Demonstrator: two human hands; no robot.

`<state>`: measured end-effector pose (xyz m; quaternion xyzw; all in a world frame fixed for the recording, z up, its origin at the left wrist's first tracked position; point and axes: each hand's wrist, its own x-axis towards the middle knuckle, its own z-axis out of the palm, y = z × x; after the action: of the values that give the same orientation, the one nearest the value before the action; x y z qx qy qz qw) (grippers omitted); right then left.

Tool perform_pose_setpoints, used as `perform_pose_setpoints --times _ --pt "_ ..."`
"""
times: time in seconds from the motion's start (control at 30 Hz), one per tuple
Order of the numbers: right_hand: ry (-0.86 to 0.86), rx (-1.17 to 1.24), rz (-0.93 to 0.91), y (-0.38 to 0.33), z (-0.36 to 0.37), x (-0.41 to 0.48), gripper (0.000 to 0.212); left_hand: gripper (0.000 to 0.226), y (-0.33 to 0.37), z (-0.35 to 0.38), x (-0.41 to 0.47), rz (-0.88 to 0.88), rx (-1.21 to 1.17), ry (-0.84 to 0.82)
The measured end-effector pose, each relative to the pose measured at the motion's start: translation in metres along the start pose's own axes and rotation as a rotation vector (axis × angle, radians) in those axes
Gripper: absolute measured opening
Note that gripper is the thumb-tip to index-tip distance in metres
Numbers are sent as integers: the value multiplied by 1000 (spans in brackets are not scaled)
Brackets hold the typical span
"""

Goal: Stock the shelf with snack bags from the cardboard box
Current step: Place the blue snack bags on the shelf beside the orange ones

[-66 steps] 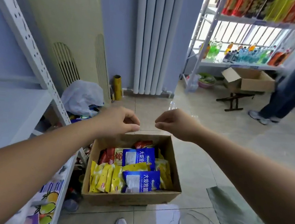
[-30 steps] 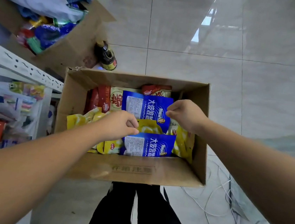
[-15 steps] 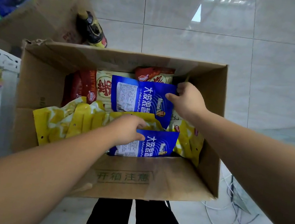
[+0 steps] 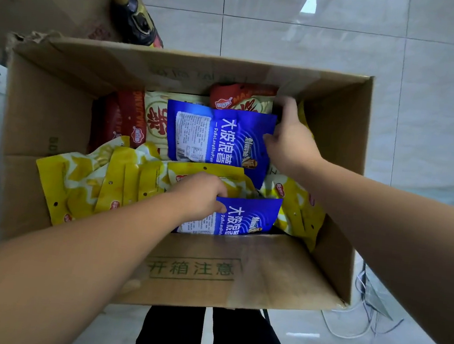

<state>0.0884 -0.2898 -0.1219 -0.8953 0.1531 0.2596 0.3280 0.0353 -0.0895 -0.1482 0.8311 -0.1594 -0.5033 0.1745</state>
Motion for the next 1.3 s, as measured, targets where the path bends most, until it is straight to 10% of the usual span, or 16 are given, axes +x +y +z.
perform_pose_setpoints --times 0.2,0.67,1.3 --pt "-178 -480 -380 1 -10 6 45 14 -8 0 -6 -7 -56 32" --pt "-44 -672 -993 -91 -56 -16 19 14 -19 -26 -75 -10 -253 228" --pt "3 -574 -828 -342 -264 -198 18 8 37 -202 -379 143 -961 678"
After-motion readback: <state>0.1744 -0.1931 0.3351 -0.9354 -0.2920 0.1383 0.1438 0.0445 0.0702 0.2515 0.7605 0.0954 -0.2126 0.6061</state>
